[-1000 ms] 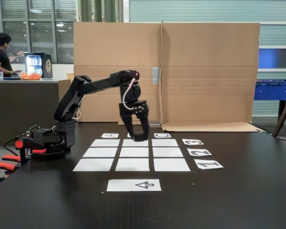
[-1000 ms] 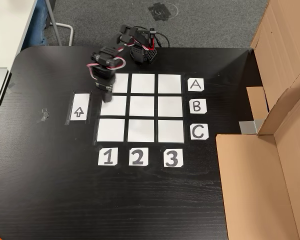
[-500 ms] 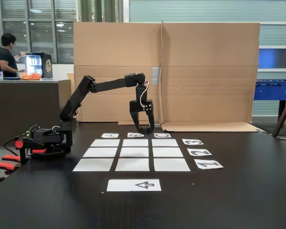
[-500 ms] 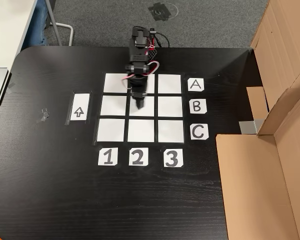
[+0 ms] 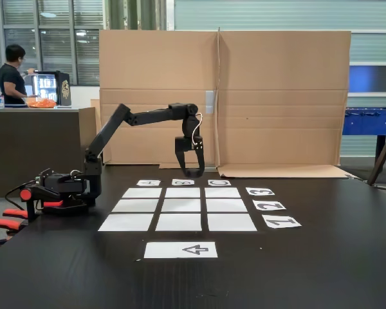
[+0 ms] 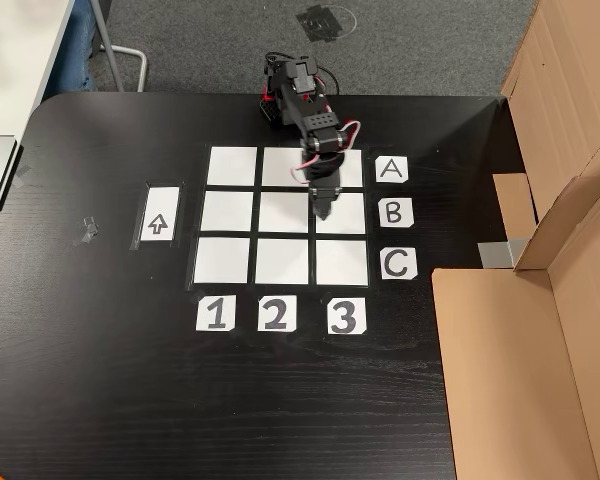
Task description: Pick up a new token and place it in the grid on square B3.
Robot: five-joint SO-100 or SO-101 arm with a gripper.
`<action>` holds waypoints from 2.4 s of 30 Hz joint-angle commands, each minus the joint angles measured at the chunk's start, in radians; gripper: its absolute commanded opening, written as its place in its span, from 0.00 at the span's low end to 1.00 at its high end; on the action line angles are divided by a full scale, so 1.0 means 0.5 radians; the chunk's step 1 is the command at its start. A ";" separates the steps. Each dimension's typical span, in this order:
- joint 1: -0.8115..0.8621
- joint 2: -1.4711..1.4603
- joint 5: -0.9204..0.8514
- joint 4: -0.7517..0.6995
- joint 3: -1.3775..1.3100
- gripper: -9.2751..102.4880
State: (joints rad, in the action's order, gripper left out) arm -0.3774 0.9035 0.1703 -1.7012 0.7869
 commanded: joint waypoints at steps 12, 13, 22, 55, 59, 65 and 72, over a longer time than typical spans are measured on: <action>-0.184 -0.187 0.086 0.064 -0.021 0.08; -0.190 -0.202 0.089 0.067 -0.021 0.08; -0.236 -0.341 0.117 0.123 -0.021 0.08; -0.209 -0.344 0.074 -0.040 -0.371 0.50; -0.178 -0.221 0.043 -0.049 -0.442 0.52; -0.114 -0.025 -0.009 -0.064 -0.457 0.52; -0.021 0.089 -0.071 -0.067 -0.463 0.52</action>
State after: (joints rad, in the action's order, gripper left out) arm -0.4080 0.8774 0.1488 -1.7288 0.5937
